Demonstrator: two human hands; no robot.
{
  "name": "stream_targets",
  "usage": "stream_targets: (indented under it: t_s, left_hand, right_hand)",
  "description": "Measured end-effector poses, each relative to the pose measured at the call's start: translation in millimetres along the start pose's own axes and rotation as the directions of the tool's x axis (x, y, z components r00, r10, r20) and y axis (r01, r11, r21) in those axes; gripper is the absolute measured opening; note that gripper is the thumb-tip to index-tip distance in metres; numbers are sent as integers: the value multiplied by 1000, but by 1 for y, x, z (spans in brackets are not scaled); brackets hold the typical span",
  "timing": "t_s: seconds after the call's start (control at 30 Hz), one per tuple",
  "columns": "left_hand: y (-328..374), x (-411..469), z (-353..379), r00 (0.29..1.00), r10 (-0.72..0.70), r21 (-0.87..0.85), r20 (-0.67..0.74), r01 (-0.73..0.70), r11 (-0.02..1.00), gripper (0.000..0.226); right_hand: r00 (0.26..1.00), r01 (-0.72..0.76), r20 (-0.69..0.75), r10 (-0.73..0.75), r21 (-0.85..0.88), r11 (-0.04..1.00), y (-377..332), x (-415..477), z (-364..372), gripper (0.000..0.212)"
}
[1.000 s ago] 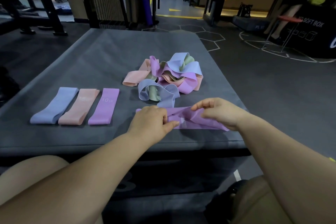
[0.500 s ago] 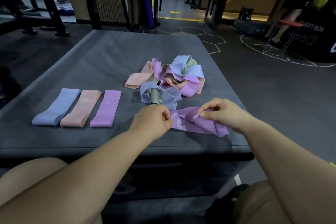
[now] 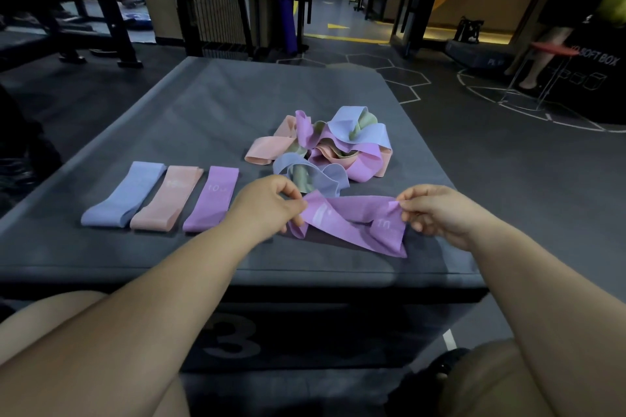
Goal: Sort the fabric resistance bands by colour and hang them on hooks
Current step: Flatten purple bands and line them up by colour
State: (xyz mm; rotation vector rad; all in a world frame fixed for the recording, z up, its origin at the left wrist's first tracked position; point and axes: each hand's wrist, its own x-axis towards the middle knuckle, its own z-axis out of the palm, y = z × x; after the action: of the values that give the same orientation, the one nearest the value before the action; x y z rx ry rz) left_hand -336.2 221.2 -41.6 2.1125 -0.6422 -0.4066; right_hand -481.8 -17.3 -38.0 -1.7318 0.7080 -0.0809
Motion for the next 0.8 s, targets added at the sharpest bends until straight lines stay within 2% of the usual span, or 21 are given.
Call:
stream_targets:
  t_s: [0.13,0.3,0.43,0.57,0.8]
  left_hand:
    - [1,-1,-5,1000,-30,-75,-3,30,997,8]
    - [1,-4,-7,995,-104,-234,5,103,967,26]
    - [0,-6,-10,989,-145,-286,-2,138,948,23]
    - [-4,-7,-15,990,-143,-295,3,138,946,22]
    - [-10,-6,-29,981,-177,-328,75,192,925,19]
  right_hand:
    - [998,-21,-56,23,21,1000,1,-2,0,14]
    - [992,-11,-124,13,17,1000,3,-4,-2,32]
    - [987,-13,-160,-1,-82,997,7,-5,-8,30]
    - [979,-19,-204,11,-39,999,9,-5,-12,33]
    - [979,-11,-199,31,97,995,7,-11,-21,14]
